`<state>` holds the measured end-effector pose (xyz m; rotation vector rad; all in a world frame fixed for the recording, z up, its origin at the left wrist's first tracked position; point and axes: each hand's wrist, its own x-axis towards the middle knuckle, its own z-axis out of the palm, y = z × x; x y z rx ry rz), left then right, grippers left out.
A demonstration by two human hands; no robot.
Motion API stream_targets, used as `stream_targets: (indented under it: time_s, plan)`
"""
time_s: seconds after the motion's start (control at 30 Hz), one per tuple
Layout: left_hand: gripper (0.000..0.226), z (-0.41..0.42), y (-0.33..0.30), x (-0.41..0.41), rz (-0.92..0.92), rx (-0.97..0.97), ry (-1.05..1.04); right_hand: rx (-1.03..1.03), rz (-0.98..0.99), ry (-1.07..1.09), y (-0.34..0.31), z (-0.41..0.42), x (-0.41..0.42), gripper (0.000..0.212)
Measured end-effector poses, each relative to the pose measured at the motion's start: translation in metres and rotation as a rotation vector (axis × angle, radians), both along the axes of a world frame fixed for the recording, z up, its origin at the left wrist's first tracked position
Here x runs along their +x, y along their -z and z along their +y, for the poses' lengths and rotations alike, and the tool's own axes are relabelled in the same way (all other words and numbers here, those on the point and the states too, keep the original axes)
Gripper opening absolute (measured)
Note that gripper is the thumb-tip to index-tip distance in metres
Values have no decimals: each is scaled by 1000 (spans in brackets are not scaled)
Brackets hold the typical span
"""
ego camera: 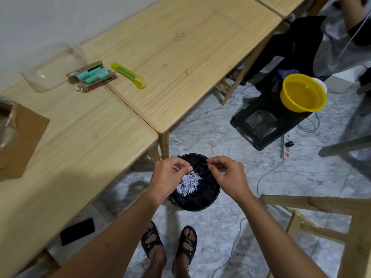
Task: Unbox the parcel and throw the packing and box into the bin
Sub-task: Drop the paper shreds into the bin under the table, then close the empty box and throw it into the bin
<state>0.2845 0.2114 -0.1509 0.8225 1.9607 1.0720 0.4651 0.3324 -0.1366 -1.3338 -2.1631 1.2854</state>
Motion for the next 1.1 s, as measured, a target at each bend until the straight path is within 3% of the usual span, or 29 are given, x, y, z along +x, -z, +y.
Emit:
stream_targets:
  time_s: [0.37, 0.67, 0.87, 1.0, 1.1]
  plan:
    - [14, -41, -69, -109, 114, 103, -227, 56, 89, -184, -49, -5, -127, 14]
    - [32, -166, -51, -188, 514, 11, -409, 28, 146, -448, -60, -64, -274, 15]
    - [45, -243, -39, -186, 397, -146, -679, 44, 168, -641, -59, -117, -346, 39]
    - [37, -274, -38, -201, 516, -111, -881, 1, 176, -684, -65, -142, -382, 70]
    - [32, -294, -48, -220, 587, 5, -950, -34, 229, -709, -71, -158, -404, 71]
